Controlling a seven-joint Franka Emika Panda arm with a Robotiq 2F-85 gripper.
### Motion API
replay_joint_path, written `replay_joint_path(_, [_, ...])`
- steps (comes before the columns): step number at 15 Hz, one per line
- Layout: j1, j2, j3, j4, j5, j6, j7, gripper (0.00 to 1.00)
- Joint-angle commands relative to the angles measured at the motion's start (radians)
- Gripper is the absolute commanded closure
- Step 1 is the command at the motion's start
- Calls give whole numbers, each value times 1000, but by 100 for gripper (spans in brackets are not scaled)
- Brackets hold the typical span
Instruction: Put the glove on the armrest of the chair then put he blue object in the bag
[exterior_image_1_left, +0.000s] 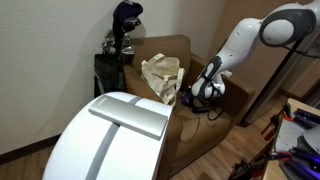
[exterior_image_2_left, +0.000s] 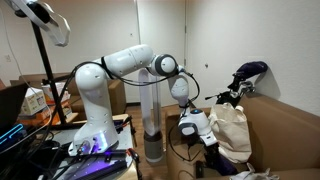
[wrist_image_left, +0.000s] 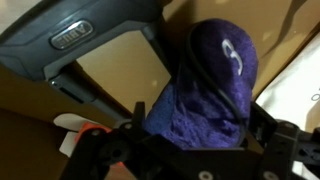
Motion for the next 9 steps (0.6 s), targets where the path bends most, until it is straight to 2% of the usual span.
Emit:
replay_joint_path(1, [-43,92,38,155,73,-2,67,0])
replay_joint_path(2, [-51,113,43,187,77,8,69,25])
replay_joint_path(3, [-49,129,40,212,80,13,71,26])
replay_joint_path(9, [-42,153,23,277,97,17,53,66])
